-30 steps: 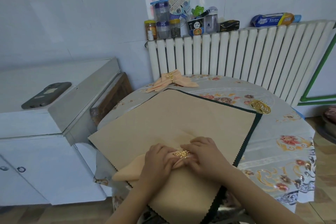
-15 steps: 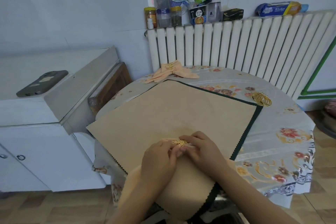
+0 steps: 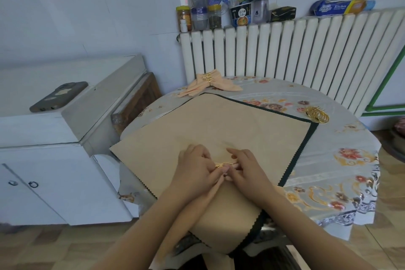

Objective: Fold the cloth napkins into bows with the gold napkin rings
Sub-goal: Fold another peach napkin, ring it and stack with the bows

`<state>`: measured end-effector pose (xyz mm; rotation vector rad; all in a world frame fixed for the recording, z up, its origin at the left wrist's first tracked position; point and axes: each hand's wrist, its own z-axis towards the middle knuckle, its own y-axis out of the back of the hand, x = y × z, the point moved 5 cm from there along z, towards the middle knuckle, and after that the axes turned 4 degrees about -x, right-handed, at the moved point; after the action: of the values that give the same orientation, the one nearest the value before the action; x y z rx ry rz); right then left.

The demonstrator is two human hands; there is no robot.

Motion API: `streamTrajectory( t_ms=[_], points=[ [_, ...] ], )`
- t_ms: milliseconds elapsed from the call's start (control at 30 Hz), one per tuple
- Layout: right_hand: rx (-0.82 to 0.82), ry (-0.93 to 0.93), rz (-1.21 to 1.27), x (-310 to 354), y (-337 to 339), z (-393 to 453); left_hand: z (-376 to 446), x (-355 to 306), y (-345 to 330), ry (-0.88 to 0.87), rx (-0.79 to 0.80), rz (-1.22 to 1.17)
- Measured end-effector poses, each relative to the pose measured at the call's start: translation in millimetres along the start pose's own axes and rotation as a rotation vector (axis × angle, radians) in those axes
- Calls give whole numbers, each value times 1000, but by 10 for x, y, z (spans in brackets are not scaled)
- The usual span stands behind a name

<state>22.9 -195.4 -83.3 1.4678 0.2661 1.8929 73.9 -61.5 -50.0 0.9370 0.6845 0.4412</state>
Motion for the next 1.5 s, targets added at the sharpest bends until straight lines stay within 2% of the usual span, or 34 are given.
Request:
streamTrajectory(
  t_ms=[67,167,300,433,600,700,767,900,934,1134,1367,1500],
  points=[
    [-71,-12,-8,6,52,-27,31,79,-117,20,-28,-199],
    [-192,-56,-73,-10,160,-113,-4,98,-320,85,84,-427],
    [-204,-145,-42,-58,177,-318,29,68,-365,17,39,-360],
    [-201,-28,61,163,57,-546,-5,86,-418,-1,-33,-377],
    [-194,-42,85,270,17,-585,-19,114,-418,95,59,-521],
    [-184,-141,-59,219,178,-402,-34,134,-390,97,34,-542],
    [-201,-129,-148,175,283,-195,-46,133,-382,93,20,-567],
    [41,-182,11,-34,157,73,-71,160,-387,160,32,-641],
    [59,-203,50,-78,129,77,-73,158,-373,157,18,-655],
    [-64,-239,40,-153,126,111,-88,133,-308,58,-88,-648],
    [-143,-217,-39,-131,91,109,-99,66,-315,-108,-205,-371],
    [-163,-217,0,-124,127,65,-124,69,-305,-90,-220,-275]
  ],
)
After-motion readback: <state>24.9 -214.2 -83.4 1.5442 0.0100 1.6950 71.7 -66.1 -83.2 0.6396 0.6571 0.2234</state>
